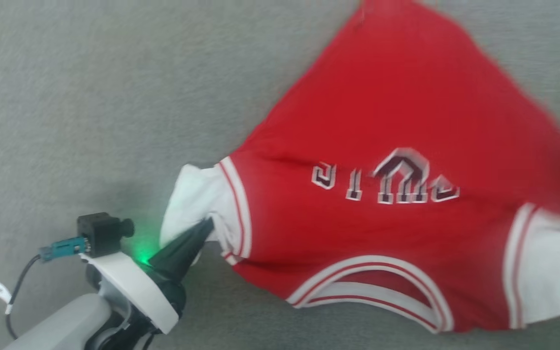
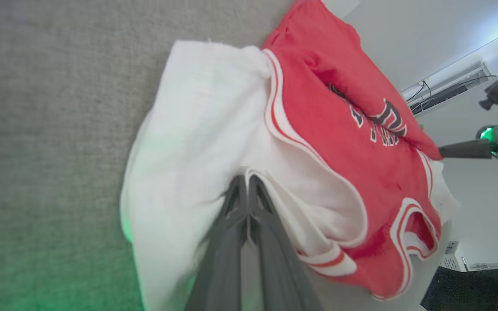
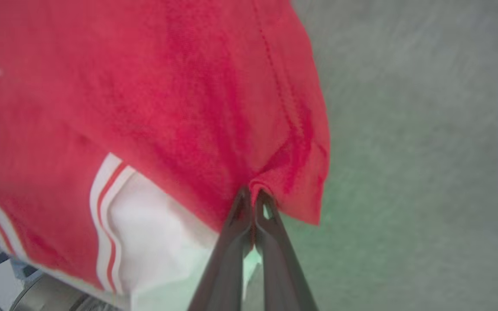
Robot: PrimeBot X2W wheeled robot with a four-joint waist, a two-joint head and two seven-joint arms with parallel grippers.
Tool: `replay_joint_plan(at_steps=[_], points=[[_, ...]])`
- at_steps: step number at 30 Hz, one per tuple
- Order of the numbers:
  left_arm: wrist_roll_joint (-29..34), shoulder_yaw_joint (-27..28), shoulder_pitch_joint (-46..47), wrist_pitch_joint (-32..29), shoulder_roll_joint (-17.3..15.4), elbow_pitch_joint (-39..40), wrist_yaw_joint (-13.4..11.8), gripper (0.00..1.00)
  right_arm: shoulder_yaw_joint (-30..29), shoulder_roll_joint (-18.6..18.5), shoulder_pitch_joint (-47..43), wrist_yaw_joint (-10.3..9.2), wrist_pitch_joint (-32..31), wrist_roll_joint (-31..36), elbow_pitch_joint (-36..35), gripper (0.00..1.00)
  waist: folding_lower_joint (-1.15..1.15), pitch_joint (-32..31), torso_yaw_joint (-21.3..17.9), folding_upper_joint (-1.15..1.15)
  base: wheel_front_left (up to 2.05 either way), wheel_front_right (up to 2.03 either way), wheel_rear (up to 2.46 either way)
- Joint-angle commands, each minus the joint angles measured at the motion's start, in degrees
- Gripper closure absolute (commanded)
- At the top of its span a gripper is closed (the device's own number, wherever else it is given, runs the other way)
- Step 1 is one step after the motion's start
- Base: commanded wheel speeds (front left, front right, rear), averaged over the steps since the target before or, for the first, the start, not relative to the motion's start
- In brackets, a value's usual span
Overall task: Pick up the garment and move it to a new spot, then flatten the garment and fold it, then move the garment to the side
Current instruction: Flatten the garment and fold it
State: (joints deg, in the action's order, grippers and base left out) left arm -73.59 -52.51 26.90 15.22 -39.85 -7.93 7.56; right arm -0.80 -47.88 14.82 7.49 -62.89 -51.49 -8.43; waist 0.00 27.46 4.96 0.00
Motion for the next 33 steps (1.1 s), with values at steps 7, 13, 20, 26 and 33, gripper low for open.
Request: replay_joint_plan(at_steps=[7, 13, 20, 26, 33], points=[[1.13, 2.91, -2.72, -0.14, -0.52, -0.03, -0.13, 1.00, -0.56, 7.44, -20.74, 0.00, -1.31, 0.72, -11.29, 1.00, 0.00, -3.91, -4.16, 0.00, 0.00, 0.00, 0.00], [1.46, 3.72, -4.10, -0.13, -1.64, 0.50, -0.13, 1.00, 2.09, 12.02, -26.16, 0.00, 0.38, 2.40, -14.50, 1.00, 0.00, -4.83, -5.57, 0.00, 0.00, 0.00, 0.00], [1.15, 3.60, -4.58, -0.12, -2.62, 1.02, -0.13, 1.00, 0.11, 13.17, -23.99, 0.00, 5.62, 3.54, -16.35, 0.00, 0.00, -5.40, -6.32, 0.00, 0.00, 0.00, 0.00], [1.37, 3.24, -5.07, -0.11, -2.22, 1.84, -0.13, 1.00, -10.12, 10.76, -23.25, 0.00, 6.05, 0.81, -20.37, 0.00, 0.00, -5.75, -4.81, 0.00, 0.00, 0.00, 0.00], [2.40, 1.64, -3.54, -0.10, -0.02, 2.37, -0.13, 1.00, -15.56, 9.17, -9.98, 0.01, 8.47, 2.56, -17.92, 0.00, 0.00, -3.94, -0.55, 0.00, 0.00, 0.00, 0.00]])
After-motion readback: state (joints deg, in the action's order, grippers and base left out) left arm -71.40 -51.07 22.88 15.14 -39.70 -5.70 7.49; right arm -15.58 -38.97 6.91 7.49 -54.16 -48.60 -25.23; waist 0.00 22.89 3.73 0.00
